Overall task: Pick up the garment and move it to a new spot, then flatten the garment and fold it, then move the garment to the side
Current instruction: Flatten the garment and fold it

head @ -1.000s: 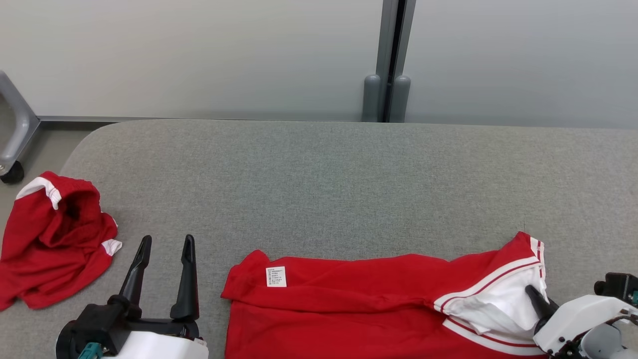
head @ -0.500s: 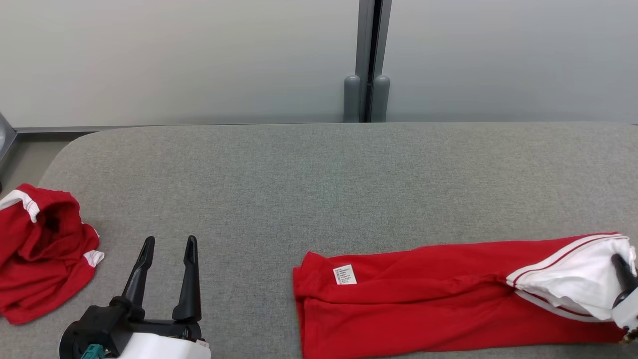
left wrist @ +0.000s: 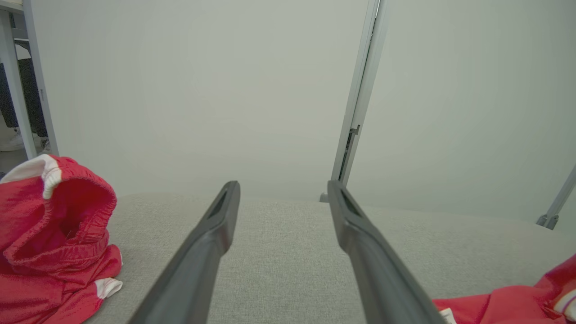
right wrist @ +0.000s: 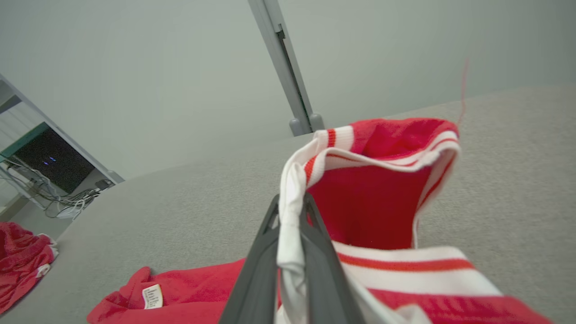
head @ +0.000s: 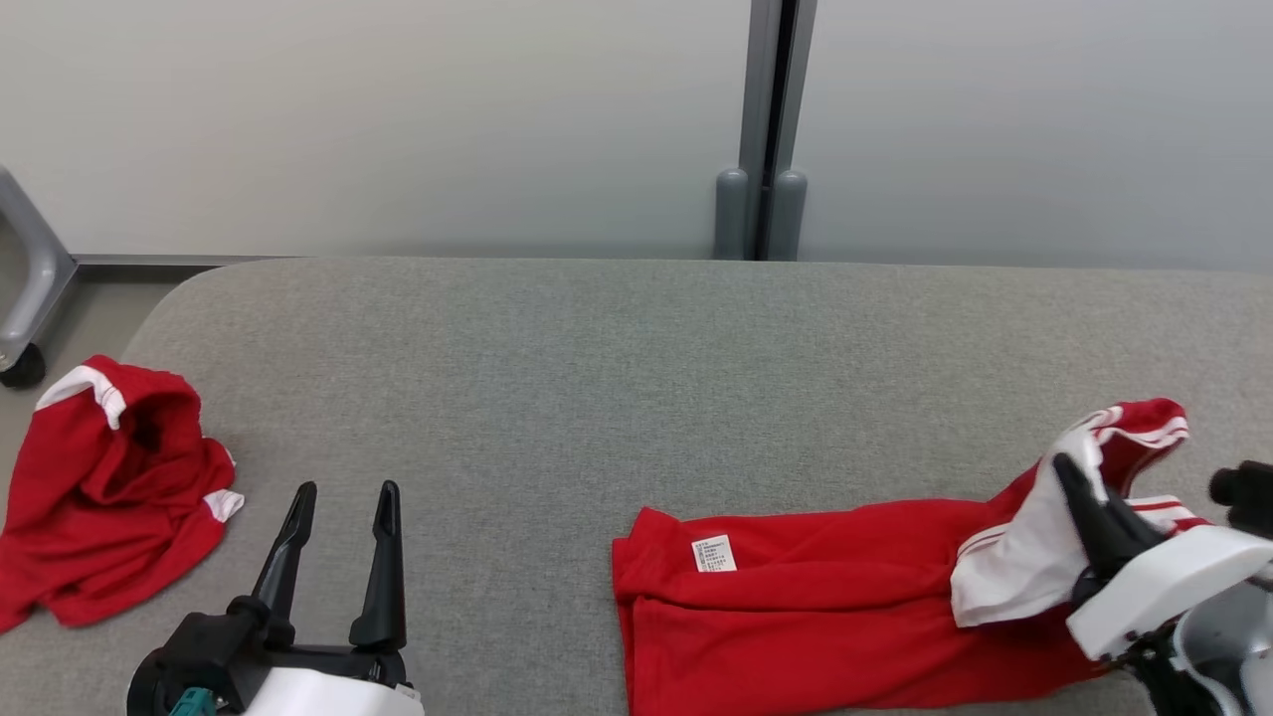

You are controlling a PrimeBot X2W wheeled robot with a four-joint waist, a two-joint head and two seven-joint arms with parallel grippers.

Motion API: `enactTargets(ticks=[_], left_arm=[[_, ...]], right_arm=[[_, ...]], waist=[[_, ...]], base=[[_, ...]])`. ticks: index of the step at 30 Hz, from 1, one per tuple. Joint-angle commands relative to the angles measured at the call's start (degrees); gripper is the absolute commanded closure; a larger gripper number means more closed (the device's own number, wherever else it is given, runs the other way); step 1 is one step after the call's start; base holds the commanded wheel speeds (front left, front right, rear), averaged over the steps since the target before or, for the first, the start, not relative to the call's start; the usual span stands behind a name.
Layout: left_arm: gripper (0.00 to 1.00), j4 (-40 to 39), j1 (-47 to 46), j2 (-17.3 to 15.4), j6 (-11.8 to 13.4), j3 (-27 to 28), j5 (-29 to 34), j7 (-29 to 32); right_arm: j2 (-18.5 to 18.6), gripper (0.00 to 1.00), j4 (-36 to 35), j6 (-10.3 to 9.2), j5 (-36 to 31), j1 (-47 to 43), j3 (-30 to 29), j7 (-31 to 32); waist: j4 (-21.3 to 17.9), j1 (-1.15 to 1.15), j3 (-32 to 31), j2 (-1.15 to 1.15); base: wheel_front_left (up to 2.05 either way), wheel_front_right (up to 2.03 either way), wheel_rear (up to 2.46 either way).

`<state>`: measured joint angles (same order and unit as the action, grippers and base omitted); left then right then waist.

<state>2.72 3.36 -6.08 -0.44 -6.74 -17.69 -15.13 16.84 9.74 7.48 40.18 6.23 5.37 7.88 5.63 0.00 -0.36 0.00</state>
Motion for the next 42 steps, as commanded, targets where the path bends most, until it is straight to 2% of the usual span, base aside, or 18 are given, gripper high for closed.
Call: enactTargets(ticks=[1,5,9,19,27,28,29,34,38,42], left_arm=[[0.00,0.2,0.2,-0.1,-0.3,0.1,0.4,0.0],[0.00,1.0,-0.6,-0.2,-0.5,-0.2,0.6,0.0],[0.00,2.1,-1.9,-0.1,-1.1,-0.9,0.6,0.0],[0.00,5.2,-4.8,0.5,-2.1,-2.5,0.3,0.0],[0.00,5.8,-5.8,1.0,-2.4,-2.1,0.4,0.0],[0.00,5.8,-5.8,1.0,-2.5,-2.0,0.4,0.0],[0.00,5.9,-5.8,1.1,-2.5,-1.9,0.5,0.0],[0.00,6.2,-5.7,1.2,-2.6,-1.3,0.7,0.0],[0.00,6.0,-4.9,1.1,-2.5,-0.6,0.9,0.0],[0.00,5.2,-3.7,1.1,-2.3,-0.2,1.2,0.0]], right_arm=[[-0.8,1.00,-1.5,0.03,-0.4,-0.8,0.6,0.9],[-4.0,1.00,-6.7,0.03,-1.3,-1.7,4.2,4.7],[-6.4,1.00,-6.8,0.03,-1.7,-0.5,7.5,7.2],[-10.4,1.00,3.3,0.03,-0.8,3.6,13.2,8.7],[-12.4,1.00,10.3,0.03,1.7,6.4,17.6,6.7],[-12.5,0.73,11.0,0.03,1.8,6.7,18.1,6.3],[-12.7,0.00,11.6,0.03,1.9,7.0,18.6,5.9],[-12.9,0.00,10.2,0.03,4.7,8.3,21.6,2.7],[-10.7,0.00,5.5,0.03,6.4,8.6,22.3,-1.2],[-7.5,0.00,0.5,0.03,6.1,7.9,20.1,-5.2]], waist=[[0.9,0.00,-0.4,0.00],[3.4,0.00,-0.4,0.00],[6.2,0.00,0.1,0.00],[11.8,0.00,1.8,0.00],[12.5,0.00,2.5,0.00],[12.4,0.00,2.6,0.00],[12.2,0.00,2.6,0.00],[10.4,0.00,2.0,0.00],[8.4,0.00,0.8,0.00],[6.5,0.00,-0.3,0.00]], base=[[0.00,0.00,0.00],[0.00,0.00,0.00],[0.00,0.00,0.00],[0.00,0.00,0.00],[0.00,0.00,0.00],[0.00,0.00,0.00],[0.00,0.00,0.00],[0.00,0.00,0.00],[0.00,0.00,0.00],[0.00,0.00,0.00]])
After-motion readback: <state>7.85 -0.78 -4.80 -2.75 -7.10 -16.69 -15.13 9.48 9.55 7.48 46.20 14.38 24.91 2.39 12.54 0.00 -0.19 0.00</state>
